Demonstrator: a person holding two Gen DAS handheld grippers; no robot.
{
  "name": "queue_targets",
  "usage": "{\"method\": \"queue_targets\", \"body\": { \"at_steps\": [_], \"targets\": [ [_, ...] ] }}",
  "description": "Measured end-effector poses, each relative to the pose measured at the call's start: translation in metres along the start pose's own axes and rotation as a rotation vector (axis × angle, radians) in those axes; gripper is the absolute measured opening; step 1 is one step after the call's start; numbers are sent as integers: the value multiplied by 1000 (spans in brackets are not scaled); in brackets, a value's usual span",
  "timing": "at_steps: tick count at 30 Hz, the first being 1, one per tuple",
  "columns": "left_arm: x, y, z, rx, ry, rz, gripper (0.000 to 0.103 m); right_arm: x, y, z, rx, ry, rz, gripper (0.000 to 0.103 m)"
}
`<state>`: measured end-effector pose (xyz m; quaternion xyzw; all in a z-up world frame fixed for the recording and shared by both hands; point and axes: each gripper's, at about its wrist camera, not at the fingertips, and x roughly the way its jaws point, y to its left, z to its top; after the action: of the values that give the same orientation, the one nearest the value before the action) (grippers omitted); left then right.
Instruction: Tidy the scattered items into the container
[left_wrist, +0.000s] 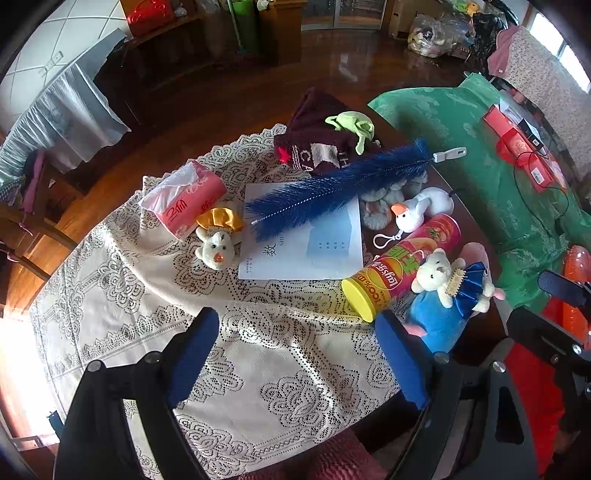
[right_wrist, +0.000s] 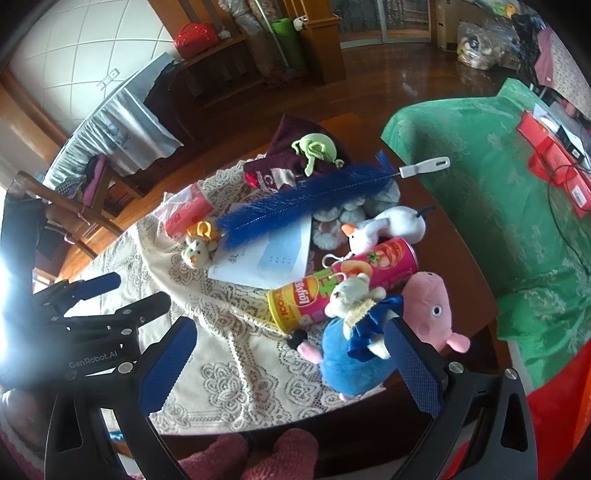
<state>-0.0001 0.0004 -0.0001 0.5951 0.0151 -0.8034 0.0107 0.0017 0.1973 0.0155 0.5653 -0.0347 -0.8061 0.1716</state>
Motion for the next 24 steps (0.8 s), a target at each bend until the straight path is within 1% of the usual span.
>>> {"method": "queue_targets", "body": {
  "at_steps": [3, 5, 8, 11, 16, 24],
  "targets": [
    [1, -3, 1, 2, 5, 3, 87, 0, 1, 0, -1, 6, -5, 103],
    [1, -5, 1, 3, 8, 5, 87, -2, -4, -4, 16, 4, 15, 103],
    [1, -12, 4, 11, 16, 12, 87, 2, -3, -3, 26, 35, -8, 103],
    [-1, -8, 3, 18, 2, -13, 87, 0, -8, -3, 36, 33, -12, 103],
    [0, -6, 2, 28, 0, -11, 87, 2, -9, -4, 30, 30, -42, 103],
    [-1, -2, 2, 23, -3, -1, 87, -2, -12, -2, 42, 18, -65, 103]
  ]
}}
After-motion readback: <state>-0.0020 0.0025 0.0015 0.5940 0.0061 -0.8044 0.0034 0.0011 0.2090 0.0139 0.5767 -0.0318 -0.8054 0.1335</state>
